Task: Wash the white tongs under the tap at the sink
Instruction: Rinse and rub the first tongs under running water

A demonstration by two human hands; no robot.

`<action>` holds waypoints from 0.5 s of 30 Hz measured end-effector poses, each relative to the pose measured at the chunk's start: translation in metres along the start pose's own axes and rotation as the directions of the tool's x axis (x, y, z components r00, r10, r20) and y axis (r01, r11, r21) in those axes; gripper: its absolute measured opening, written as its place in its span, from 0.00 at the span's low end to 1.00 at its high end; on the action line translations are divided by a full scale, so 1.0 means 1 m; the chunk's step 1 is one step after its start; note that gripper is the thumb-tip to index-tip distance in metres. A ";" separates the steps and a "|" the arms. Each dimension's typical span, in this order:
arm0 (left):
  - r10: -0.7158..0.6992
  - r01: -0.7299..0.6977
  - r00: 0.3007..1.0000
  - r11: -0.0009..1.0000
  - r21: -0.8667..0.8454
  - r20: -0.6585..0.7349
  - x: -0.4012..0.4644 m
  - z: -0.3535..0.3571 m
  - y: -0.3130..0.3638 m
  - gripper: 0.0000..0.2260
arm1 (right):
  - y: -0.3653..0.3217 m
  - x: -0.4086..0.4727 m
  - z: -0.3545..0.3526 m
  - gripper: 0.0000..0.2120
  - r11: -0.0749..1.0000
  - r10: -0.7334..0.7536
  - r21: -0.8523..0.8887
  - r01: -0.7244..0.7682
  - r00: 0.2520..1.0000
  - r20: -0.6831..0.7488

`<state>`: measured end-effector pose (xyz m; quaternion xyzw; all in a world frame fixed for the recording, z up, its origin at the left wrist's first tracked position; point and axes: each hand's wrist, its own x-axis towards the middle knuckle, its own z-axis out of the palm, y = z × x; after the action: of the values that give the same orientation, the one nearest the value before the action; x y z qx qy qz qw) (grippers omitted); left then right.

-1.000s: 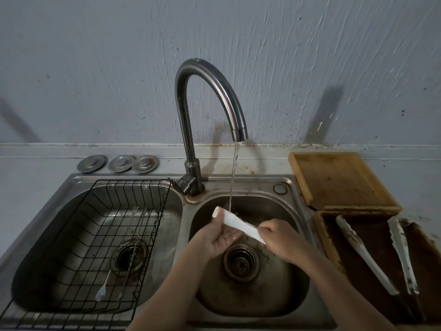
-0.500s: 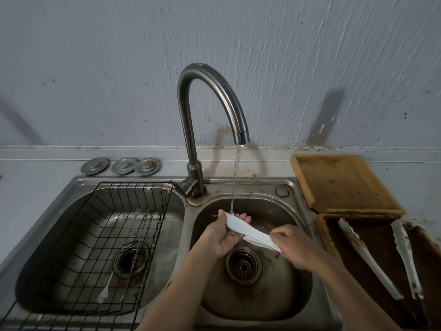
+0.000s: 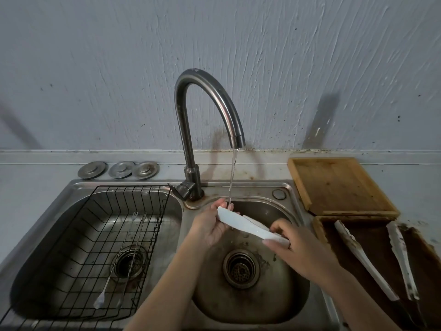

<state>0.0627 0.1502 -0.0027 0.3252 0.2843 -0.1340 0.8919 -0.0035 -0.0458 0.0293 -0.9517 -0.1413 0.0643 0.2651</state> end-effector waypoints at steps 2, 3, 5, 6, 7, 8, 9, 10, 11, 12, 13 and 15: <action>0.041 -0.038 0.999 0.996 0.080 -0.032 0.001 0.004 0.004 0.14 | 0.003 0.001 0.001 0.13 0.992 -0.049 -0.122 0.038 0.995 -0.091; 0.048 -0.044 0.998 0.992 0.115 -0.034 0.001 0.004 0.007 0.15 | 0.006 0.003 0.002 0.14 0.984 -0.102 -0.159 0.079 0.984 -0.144; 0.029 -0.029 1.000 0.985 0.169 0.002 -0.002 0.004 0.012 0.15 | 0.014 0.006 0.004 0.13 0.964 -0.207 -0.215 0.157 0.950 -0.234; 0.015 -0.021 0.999 0.980 0.199 0.030 -0.004 0.004 0.014 0.15 | 0.018 0.008 0.004 0.12 0.960 -0.236 -0.214 0.180 0.932 -0.275; 0.006 -0.021 0.998 0.972 0.236 0.064 -0.007 0.004 0.016 0.16 | 0.020 0.011 0.003 0.11 0.968 -0.225 -0.178 0.177 0.926 -0.304; 0.008 -0.034 0.996 0.958 0.286 0.092 -0.008 0.004 0.018 0.16 | 0.020 0.014 0.001 0.10 0.986 -0.163 -0.096 0.140 0.938 -0.306; 0.024 -0.061 0.993 0.939 0.339 0.113 -0.010 0.004 0.019 0.15 | 0.021 0.018 -0.001 0.09 0.996 -0.088 0.002 0.093 0.956 -0.281; 0.052 -0.096 0.992 0.911 0.401 0.119 -0.010 0.003 0.020 0.15 | 0.023 0.023 -0.002 0.07 0.995 -0.009 0.093 0.031 0.974 -0.228; 0.086 -0.133 0.989 0.876 0.463 0.121 -0.010 0.001 0.021 0.14 | 0.026 0.029 -0.003 0.06 0.986 0.053 0.162 -0.026 0.985 -0.163; 0.125 -0.172 0.984 0.829 0.532 0.123 -0.010 -0.001 0.021 0.13 | 0.028 0.035 -0.005 0.07 0.974 0.106 0.209 -0.085 0.990 -0.093; 0.173 -0.216 0.976 0.770 0.600 0.130 -0.010 -0.005 0.021 0.12 | 0.031 0.040 -0.005 0.07 0.958 0.147 0.252 -0.137 0.989 -0.021; 0.300 -0.316 0.940 0.584 0.748 0.162 -0.009 -0.012 0.021 0.11 | 0.030 0.044 -0.005 0.08 0.908 0.213 0.345 -0.236 0.971 0.105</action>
<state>0.0600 0.1745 0.0058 0.7136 0.1320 -0.0880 0.6823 0.0469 -0.0598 0.0161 -0.8954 -0.0257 0.1499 0.4185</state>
